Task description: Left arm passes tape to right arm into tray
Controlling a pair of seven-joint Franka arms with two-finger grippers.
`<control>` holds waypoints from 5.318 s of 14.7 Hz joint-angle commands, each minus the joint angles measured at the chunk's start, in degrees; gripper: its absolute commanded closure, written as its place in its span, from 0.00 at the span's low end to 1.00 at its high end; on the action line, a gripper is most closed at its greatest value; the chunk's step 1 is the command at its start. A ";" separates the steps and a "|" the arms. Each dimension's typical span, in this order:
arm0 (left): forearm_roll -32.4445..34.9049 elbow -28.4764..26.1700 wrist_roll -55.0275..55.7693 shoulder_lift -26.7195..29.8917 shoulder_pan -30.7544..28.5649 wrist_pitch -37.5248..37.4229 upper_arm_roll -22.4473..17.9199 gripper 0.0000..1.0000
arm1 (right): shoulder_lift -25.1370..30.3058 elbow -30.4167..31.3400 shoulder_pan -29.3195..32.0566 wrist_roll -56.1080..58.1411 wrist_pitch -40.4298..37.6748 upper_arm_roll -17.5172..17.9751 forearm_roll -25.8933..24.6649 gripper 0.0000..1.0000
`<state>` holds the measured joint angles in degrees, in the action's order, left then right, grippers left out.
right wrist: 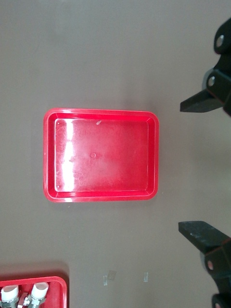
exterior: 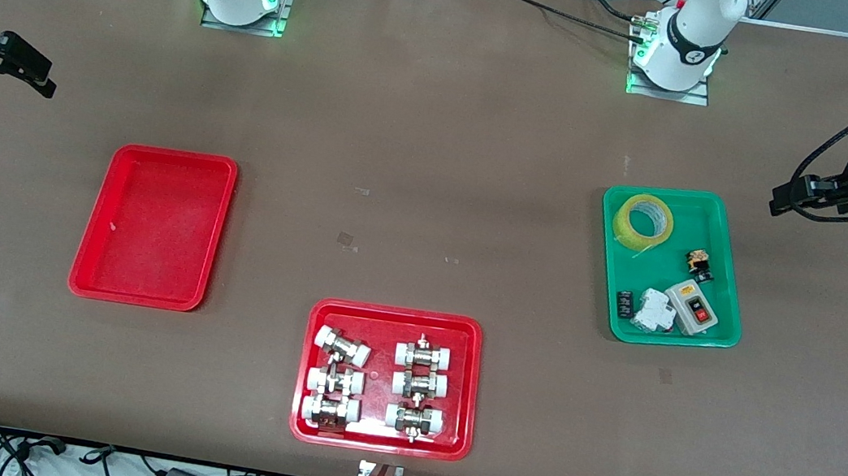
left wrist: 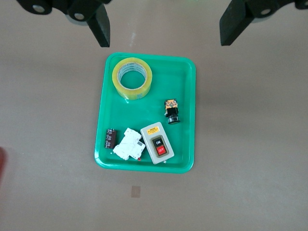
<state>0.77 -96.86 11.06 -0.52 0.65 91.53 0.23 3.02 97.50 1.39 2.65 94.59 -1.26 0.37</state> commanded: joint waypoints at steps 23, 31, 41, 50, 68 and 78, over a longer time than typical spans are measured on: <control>-1.56 -24.69 -1.21 -23.37 0.05 23.87 2.50 0.00 | 0.32 -0.47 0.46 0.69 -1.43 0.47 -0.02 0.00; -1.56 -24.34 -1.30 -23.47 -0.48 24.83 2.58 0.82 | -0.30 -0.12 0.81 -0.19 -3.63 0.03 -0.02 0.00; -5.68 -19.79 -0.42 -23.03 -0.22 21.08 2.76 0.99 | -0.12 2.25 1.78 0.51 1.91 0.03 -0.20 0.00; -19.11 0.34 3.52 -25.48 2.32 10.34 12.07 0.99 | -0.39 2.78 0.99 -0.37 -1.69 0.64 1.12 0.00; -58.16 25.12 36.03 -49.92 25.71 40.65 11.90 0.99 | -31.48 -8.12 -10.79 23.43 9.29 1.43 45.29 0.00; -57.72 26.72 37.72 -52.12 28.44 45.75 11.37 0.99 | -45.29 -17.52 -12.81 29.60 10.52 1.52 63.25 0.00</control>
<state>-55.91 -72.58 48.69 -51.16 27.19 135.39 12.36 -40.10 82.26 -11.20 31.39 105.04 0.26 60.38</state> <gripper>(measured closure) 0.780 0.000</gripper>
